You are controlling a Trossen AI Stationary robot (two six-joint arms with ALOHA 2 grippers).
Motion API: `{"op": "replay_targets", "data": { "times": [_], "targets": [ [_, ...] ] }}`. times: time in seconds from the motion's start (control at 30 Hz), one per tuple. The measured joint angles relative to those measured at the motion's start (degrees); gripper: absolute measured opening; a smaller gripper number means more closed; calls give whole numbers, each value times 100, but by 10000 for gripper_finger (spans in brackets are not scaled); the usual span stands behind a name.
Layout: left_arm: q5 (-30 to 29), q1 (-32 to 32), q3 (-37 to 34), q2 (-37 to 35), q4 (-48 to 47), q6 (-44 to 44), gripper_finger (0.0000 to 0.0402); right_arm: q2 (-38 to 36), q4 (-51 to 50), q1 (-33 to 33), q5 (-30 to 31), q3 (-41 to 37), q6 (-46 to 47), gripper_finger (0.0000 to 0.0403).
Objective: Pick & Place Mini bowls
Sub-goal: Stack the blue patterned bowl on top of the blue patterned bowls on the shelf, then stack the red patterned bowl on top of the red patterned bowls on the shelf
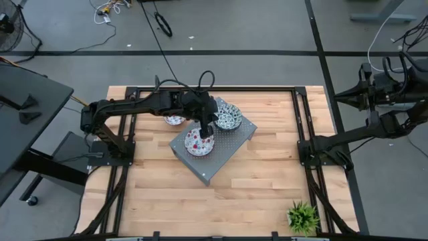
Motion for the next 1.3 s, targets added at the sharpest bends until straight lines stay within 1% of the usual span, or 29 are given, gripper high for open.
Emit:
{"op": "replay_targets", "data": {
  "times": [0.87,1.3],
  "targets": [
    [8,0,0,0,-171,9,0,0,0,-2,0,2,0,27],
    [9,0,13,-92,-70,206,0,0,0,0,0,2,-2,27]
  ]
}}
